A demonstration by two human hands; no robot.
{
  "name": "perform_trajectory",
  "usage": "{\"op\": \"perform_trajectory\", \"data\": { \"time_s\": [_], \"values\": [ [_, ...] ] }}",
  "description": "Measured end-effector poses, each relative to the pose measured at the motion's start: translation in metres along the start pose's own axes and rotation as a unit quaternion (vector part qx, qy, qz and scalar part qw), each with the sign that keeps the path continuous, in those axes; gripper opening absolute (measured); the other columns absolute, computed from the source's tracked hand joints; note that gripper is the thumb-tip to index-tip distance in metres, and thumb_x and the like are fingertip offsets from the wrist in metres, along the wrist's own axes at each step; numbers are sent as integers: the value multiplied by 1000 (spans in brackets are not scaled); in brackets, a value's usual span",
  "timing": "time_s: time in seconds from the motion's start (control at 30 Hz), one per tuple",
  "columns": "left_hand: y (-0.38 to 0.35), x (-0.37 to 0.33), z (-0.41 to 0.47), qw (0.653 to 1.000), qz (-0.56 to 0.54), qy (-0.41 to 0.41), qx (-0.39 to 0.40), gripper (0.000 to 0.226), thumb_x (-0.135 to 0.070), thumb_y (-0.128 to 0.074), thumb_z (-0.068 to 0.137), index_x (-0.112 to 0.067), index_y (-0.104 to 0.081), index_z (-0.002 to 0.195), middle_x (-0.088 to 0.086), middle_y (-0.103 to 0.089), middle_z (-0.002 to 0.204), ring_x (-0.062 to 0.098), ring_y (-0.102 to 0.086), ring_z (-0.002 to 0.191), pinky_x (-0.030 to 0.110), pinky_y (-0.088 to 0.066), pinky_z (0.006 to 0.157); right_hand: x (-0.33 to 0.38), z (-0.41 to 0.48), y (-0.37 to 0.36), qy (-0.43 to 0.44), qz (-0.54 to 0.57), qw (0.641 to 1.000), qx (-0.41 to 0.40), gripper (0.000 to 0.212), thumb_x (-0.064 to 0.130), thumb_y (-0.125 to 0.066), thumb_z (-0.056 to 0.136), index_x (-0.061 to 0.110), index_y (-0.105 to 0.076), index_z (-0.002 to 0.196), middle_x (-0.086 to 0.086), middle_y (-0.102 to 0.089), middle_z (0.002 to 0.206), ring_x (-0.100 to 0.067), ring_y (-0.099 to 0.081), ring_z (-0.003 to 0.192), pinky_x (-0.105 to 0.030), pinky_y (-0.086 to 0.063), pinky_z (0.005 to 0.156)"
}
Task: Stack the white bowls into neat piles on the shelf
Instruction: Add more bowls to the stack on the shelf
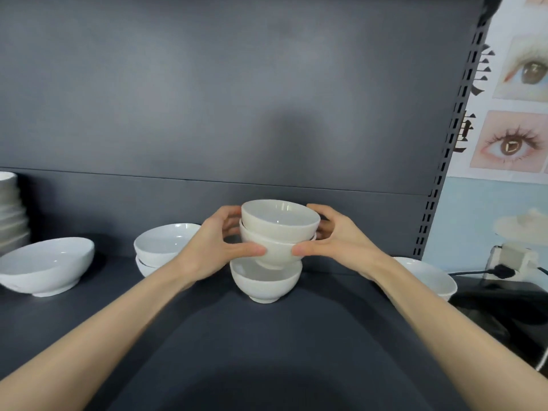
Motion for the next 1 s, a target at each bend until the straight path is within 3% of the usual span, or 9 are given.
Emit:
{"op": "perform_trajectory", "data": {
  "time_s": [0.1,0.2,0.4,0.6,0.67,0.73,0.83,0.9,1.0],
  "values": [
    [6,17,-1,999,-27,3,28,73,-4,-82,65,-15,-46,127,-3,-59,125,6,-58,114,21,-51,91,-5,1,-16,-26,0,1000,5,82,6,-86,64,22,-46,134,6,-68,113,0,-66,94,-14,-51,76],
    [7,30,-1,997,-45,7,69,73,2,-78,69,-14,-42,131,-3,-56,130,5,-56,117,18,-47,97,-12,-2,-26,-58,-6,998,-3,92,10,-89,62,23,-41,139,6,-67,118,-6,-65,103,-22,-53,85],
    [11,44,-1,994,0,-2,113,99,-40,-83,54,-16,-38,139,-11,-54,135,3,-48,127,30,-39,109,-22,-9,-40,-91,-11,995,-25,103,23,-90,52,25,-39,141,10,-67,118,-9,-64,107,-33,-50,98],
    [5,55,-3,992,-48,5,116,79,-8,-77,76,-19,-33,140,-16,-48,135,1,-44,127,22,-39,105,-24,-13,-47,-99,7,995,-30,89,9,-85,67,28,-39,140,12,-65,121,-6,-62,110,-24,-50,92],
    [3,58,-5,991,-67,7,112,79,-8,-74,78,-19,-31,143,-18,-47,136,-1,-45,127,17,-40,103,-24,-14,-47,-99,16,995,-28,82,8,-83,69,31,-41,136,13,-65,119,-5,-63,108,-18,-52,85],
    [2,62,-8,992,-74,3,104,81,-13,-74,79,-22,-29,146,-18,-45,139,-4,-44,127,15,-39,103,-23,-14,-49,-93,19,995,-24,83,16,-86,68,32,-41,135,13,-62,124,-9,-61,114,-22,-51,90],
    [-2,63,-13,991,-91,2,93,79,-18,-74,79,-28,-30,145,-26,-46,135,-7,-47,123,9,-43,95,-22,-13,-51,-86,30,995,-45,107,40,-87,61,38,-23,148,15,-48,139,-8,-53,124,-36,-43,106],
    [-5,63,-16,991,-101,-2,88,79,-24,-74,76,-32,-32,141,-28,-46,134,-8,-49,121,10,-44,94,-19,-13,-52,-70,34,995,-61,93,38,-79,70,35,-27,147,16,-50,137,-6,-53,123,-37,-42,107],
    [-7,67,-19,992,-109,-3,69,74,-23,-73,77,-35,-33,138,-24,-47,136,-1,-50,124,23,-43,103,-19,-13,-55,-60,28,995,-75,71,29,-75,77,28,-42,140,13,-58,130,-6,-56,119,-38,-45,105]
  ]
}}
Point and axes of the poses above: each hand's wrist, its own z-axis towards the middle knuckle, its own y-axis out of the back of the hand, x = y × z, the point moved 3 cm from there along z, towards the middle knuckle
